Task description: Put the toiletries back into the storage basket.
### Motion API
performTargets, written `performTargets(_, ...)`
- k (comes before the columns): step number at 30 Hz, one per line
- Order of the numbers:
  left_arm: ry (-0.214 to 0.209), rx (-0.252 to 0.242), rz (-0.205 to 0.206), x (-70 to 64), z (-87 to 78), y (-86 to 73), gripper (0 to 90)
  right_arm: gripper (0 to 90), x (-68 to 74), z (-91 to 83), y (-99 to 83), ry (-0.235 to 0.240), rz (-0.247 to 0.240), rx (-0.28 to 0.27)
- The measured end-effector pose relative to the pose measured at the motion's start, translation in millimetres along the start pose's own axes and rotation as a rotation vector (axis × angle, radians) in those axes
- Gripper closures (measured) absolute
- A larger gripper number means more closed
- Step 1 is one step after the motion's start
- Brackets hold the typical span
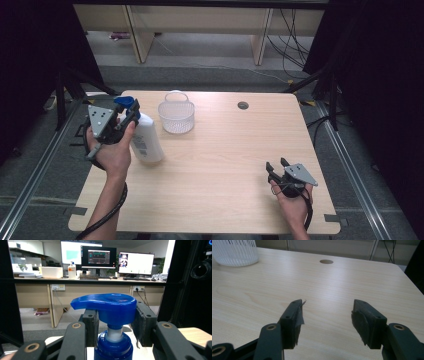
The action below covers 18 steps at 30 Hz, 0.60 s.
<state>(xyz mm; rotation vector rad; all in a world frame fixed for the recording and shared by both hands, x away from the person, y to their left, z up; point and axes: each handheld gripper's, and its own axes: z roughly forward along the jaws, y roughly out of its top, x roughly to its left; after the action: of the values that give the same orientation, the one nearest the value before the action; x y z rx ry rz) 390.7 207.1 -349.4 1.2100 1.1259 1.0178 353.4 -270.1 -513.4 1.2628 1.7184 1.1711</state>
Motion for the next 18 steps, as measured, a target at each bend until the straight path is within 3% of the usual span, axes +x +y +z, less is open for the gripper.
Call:
performTargets(9,-0.023,-0.018,0.0,-7.4,3.5,9.7,59.7,42.5,1.3,0.6,-0.3,0.001,0.01,-0.013)
performTargets(12,-0.029,-0.025,0.004,-9.9,4.9,13.0,59.7,42.5,-0.1,-0.5,0.0,-0.015,-0.013,-0.016)
performTargets(18,-0.039,-0.038,0.004,-14.3,9.5,20.9,59.6,42.5,0.1,-0.6,0.0,-0.016,-0.01,-0.015)
